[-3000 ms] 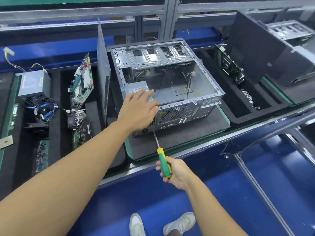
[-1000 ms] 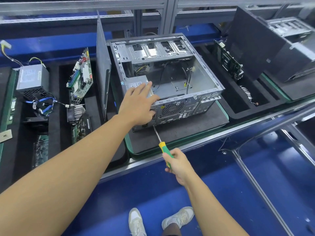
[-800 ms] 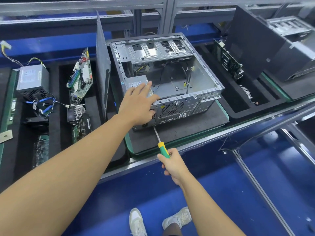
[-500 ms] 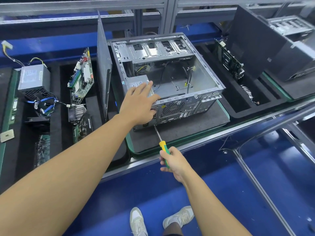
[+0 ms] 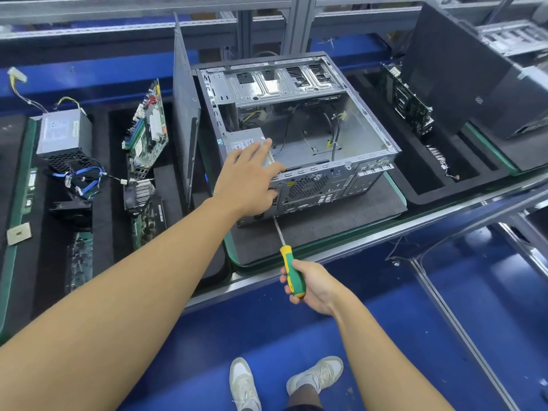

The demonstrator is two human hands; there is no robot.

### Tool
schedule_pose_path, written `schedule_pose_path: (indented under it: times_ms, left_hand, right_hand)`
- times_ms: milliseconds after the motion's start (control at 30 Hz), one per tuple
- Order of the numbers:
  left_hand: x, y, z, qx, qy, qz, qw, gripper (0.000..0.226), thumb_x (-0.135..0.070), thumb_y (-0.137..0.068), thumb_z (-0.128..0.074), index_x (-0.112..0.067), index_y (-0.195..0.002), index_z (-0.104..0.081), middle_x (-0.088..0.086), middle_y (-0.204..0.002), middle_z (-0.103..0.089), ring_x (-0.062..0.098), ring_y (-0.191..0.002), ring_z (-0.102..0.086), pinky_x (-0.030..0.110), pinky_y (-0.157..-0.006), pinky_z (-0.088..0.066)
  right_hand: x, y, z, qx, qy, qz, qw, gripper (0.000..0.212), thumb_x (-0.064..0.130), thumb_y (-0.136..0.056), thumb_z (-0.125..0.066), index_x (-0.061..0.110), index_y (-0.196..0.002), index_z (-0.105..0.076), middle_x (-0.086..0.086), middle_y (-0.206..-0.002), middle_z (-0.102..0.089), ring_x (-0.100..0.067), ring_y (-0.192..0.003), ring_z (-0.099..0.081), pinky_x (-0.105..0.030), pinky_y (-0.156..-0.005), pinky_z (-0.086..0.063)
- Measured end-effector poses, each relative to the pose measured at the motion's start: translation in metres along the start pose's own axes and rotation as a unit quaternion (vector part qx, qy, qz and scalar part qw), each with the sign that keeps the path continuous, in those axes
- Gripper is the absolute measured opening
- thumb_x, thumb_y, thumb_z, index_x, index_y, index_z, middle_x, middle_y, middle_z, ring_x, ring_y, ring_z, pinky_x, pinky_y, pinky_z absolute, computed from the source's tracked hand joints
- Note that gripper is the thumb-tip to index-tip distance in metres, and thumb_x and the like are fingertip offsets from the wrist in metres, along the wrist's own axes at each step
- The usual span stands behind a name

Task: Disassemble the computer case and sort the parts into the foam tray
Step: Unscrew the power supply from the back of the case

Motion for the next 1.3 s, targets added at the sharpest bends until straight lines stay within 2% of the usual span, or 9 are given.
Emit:
schedule_pose_path:
  times_ms: [167, 267, 367, 567, 733, 833, 967, 1100, 1300]
  left_hand:
    - [-0.001, 0.000, -0.001, -0.004, 0.003, 0.002, 1.000, 0.050, -0.044, -0.090, -0.055, -0.040, -0.140, -0.046, 0.008, -0.167, -0.011, 0.027, -0.152, -0.011, 0.046, -0.119, -0.013]
    - [-0.001, 0.000, -0.001, -0.004, -0.001, 0.000, 1.000, 0.050, -0.044, -0.090, -0.054, -0.040, -0.140, -0.045, 0.008, -0.167, -0.011, 0.027, -0.152, -0.011, 0.046, -0.119, -0.013]
    - [0.000, 0.000, -0.001, -0.002, -0.001, -0.001, 1.000, 0.050, -0.043, -0.090, -0.054, -0.040, -0.140, -0.045, 0.009, -0.167, -0.011, 0.028, -0.152, -0.011, 0.046, -0.120, -0.013]
    - [0.000, 0.000, -0.001, 0.002, 0.000, 0.000, 1.000, 0.049, -0.044, -0.091, -0.054, -0.040, -0.139, -0.045, 0.008, -0.167, -0.010, 0.028, -0.152, -0.010, 0.046, -0.120, -0.012]
    - [0.000, 0.000, -0.001, 0.001, -0.002, 0.003, 1.000, 0.049, -0.043, -0.091, -0.054, -0.040, -0.139, -0.045, 0.009, -0.167, -0.010, 0.028, -0.152, -0.010, 0.046, -0.120, -0.013]
    - [-0.001, 0.000, -0.001, 0.001, -0.001, 0.002, 1.000, 0.050, -0.044, -0.091, -0.054, -0.040, -0.140, -0.044, 0.008, -0.167, -0.010, 0.028, -0.152, -0.010, 0.047, -0.120, -0.013]
    - [0.000, 0.000, 0.000, 0.004, -0.002, 0.000, 1.000, 0.050, -0.045, -0.091, -0.053, -0.040, -0.140, -0.044, 0.008, -0.167, -0.009, 0.028, -0.152, -0.009, 0.047, -0.119, -0.013]
    - [-0.001, 0.000, 0.000, 0.002, 0.001, -0.001, 1.000, 0.050, -0.044, -0.090, -0.055, -0.040, -0.140, -0.044, 0.008, -0.167, -0.010, 0.028, -0.152, -0.010, 0.047, -0.120, -0.013]
    - [-0.001, 0.000, 0.000, -0.002, -0.001, -0.001, 1.000, 0.050, -0.044, -0.091, -0.055, -0.040, -0.140, -0.044, 0.008, -0.167, -0.010, 0.028, -0.152, -0.010, 0.047, -0.120, -0.013]
  right_hand:
    - [-0.004, 0.001, 0.003, -0.118, 0.146, 0.111, 0.976, 0.018, 0.026, -0.101, -0.057, 0.013, -0.093, -0.047, -0.004, -0.092, -0.059, -0.014, -0.077, -0.063, -0.027, -0.054, -0.050]
    - [-0.005, 0.000, 0.000, -0.141, 0.166, 0.119, 0.969, 0.020, 0.024, -0.099, -0.059, 0.016, -0.094, -0.041, -0.003, -0.087, -0.056, -0.009, -0.064, -0.059, -0.023, -0.048, -0.046]
    - [-0.002, -0.002, -0.002, -0.114, 0.175, 0.089, 0.974, 0.020, 0.032, -0.098, -0.059, 0.015, -0.097, -0.047, -0.004, -0.083, -0.052, -0.012, -0.058, -0.046, -0.024, -0.044, -0.032]
    - [0.006, -0.001, 0.007, -0.022, 0.044, 0.006, 0.999, 0.042, 0.036, -0.105, -0.043, 0.001, -0.098, -0.066, -0.017, -0.089, -0.068, -0.017, -0.059, -0.050, -0.029, -0.047, -0.038]
    - [0.007, 0.004, 0.011, -0.211, 0.293, 0.179, 0.915, 0.021, 0.033, -0.094, -0.059, 0.022, -0.085, -0.044, -0.010, -0.079, -0.061, -0.021, -0.058, -0.049, -0.031, -0.051, -0.045]
    - [-0.001, 0.002, 0.000, -0.212, 0.327, 0.187, 0.902, 0.021, 0.034, -0.095, -0.057, 0.024, -0.088, -0.041, -0.007, -0.080, -0.061, -0.024, -0.061, -0.058, -0.030, -0.048, -0.046]
    - [0.001, -0.002, -0.009, -0.150, 0.180, 0.073, 0.970, 0.033, 0.050, -0.093, -0.052, 0.018, -0.100, -0.052, -0.004, -0.082, -0.058, -0.016, -0.056, -0.044, -0.025, -0.044, -0.033]
    - [-0.002, -0.002, -0.006, -0.097, 0.056, 0.015, 0.994, 0.037, 0.030, -0.102, -0.040, 0.005, -0.095, -0.066, -0.010, -0.082, -0.068, -0.017, -0.054, -0.049, -0.027, -0.045, -0.036]
    - [0.002, 0.004, 0.000, -0.264, 0.286, 0.196, 0.900, 0.028, 0.029, -0.093, -0.064, 0.024, -0.084, -0.037, -0.006, -0.083, -0.057, -0.030, -0.068, -0.056, -0.043, -0.066, -0.059]
Point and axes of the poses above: each hand's wrist, its own y-axis away from the middle knuckle, its own z-axis out of the back of the hand, x = y × z, the point moved 3 cm from there along -y, towards the middle knuckle
